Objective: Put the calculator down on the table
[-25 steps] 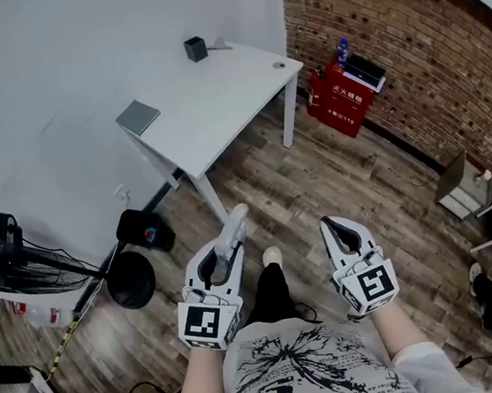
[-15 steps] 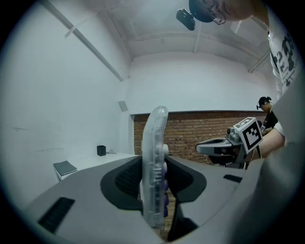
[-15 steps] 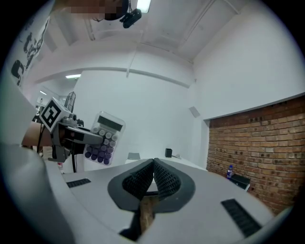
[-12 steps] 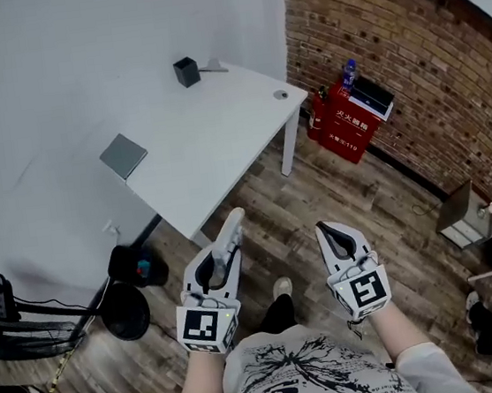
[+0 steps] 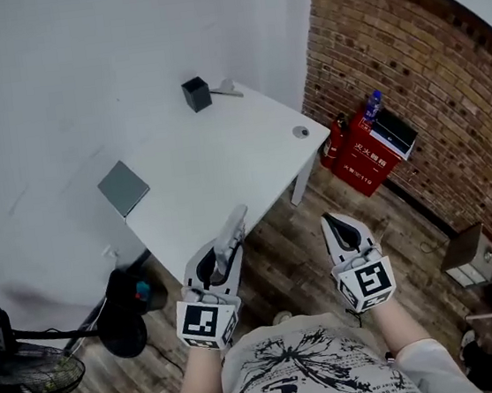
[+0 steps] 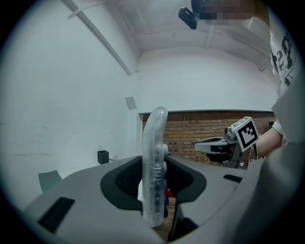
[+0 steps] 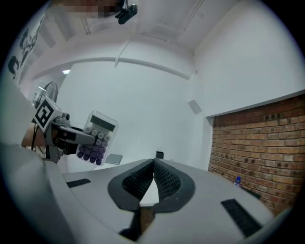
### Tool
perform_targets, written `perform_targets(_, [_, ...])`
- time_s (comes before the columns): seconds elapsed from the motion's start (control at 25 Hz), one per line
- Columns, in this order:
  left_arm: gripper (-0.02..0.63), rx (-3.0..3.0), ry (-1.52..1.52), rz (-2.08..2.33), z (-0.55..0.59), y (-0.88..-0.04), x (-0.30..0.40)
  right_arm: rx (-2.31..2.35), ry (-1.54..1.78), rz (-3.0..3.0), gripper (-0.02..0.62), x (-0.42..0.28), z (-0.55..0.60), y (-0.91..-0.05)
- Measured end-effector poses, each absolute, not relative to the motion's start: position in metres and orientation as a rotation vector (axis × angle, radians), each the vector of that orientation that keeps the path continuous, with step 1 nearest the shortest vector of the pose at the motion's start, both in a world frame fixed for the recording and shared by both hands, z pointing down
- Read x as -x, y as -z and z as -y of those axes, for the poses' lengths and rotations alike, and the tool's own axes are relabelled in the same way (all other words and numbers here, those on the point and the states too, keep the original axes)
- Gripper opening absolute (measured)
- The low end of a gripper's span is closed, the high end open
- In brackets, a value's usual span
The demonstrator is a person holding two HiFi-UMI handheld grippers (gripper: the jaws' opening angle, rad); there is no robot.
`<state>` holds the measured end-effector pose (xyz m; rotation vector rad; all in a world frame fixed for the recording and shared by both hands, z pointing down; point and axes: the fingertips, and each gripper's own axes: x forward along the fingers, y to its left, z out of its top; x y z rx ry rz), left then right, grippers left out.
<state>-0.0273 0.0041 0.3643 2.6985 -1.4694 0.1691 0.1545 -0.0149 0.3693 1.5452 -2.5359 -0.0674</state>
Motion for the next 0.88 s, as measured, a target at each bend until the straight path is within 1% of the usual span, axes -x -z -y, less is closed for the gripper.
perform_targets(0.44, [0.14, -2.559, -0.19, 1.643, 0.083, -0.383, 0.033, -1.352, 0.066, 2.667, 0.014, -0.144, 0.139, -0.385])
perform_targets(0.76, [0.14, -2.423, -0.131, 1.839, 0.187, -0.376, 0.03, -1.044, 0.127, 2.828, 0.015, -0.118, 0.263, -0.374])
perform_targets(0.88, [0.14, -2.339, -0.128, 1.891, 0.223, -0.387, 0.032, -0.906, 0.128, 2.857, 0.014, -0.101, 0.307, -0.38])
